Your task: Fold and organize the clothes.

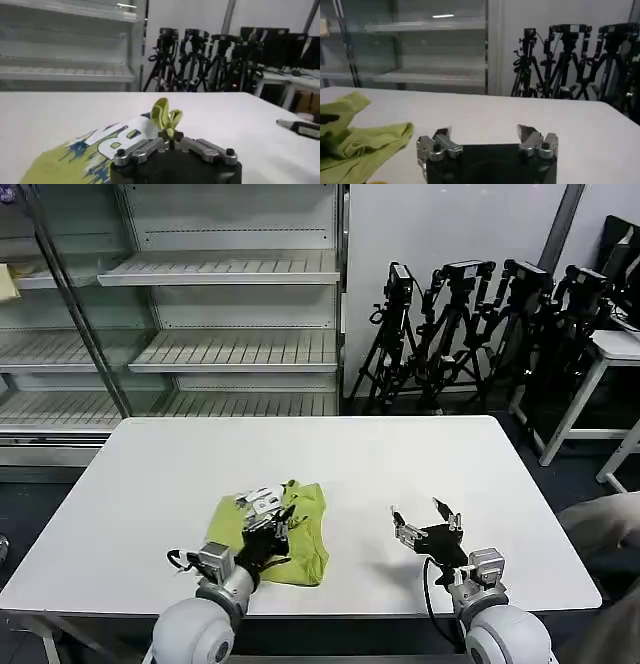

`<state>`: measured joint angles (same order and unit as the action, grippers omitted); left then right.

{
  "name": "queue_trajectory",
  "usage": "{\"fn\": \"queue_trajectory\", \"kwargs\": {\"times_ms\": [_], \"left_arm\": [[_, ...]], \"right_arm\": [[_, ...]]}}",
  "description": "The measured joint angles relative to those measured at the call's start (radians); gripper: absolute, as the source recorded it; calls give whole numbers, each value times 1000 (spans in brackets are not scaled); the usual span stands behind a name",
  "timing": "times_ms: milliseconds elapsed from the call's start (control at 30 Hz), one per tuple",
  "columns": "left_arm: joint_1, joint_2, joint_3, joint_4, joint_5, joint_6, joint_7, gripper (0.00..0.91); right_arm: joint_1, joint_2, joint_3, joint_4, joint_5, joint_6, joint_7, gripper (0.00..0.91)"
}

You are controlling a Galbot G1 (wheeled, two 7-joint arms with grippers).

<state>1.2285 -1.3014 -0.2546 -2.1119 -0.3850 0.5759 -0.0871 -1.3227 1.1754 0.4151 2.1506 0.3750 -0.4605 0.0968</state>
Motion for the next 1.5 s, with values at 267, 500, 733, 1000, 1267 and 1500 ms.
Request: {"fn": "queue_trajectory", "kwargs": {"times_ms": [267, 500, 733, 1000, 1267, 1500], "left_arm": [[-35, -24, 29, 45, -12, 0, -22, 10], [-49, -46, 38, 74, -13, 0, -30, 907], [-64, -63, 39, 76, -26, -23, -29, 907], [-50, -47, -3, 41, -49, -82, -1, 907], [13, -15, -115, 24, -46, -107, 8, 907], [77, 5, -201, 12, -52, -63, -29, 907]], "right_arm": [[-18, -6, 15, 9, -2, 10, -2, 907], [-25, -21, 23, 9, 7, 23, -4, 907], [-19, -36, 29, 10, 22, 35, -6, 907], [-13, -45, 27, 1, 41, 52, -11, 907], [-19, -28, 26, 9, 41, 57, -11, 907], [-22, -8, 25, 17, 25, 55, -11, 907]]}}
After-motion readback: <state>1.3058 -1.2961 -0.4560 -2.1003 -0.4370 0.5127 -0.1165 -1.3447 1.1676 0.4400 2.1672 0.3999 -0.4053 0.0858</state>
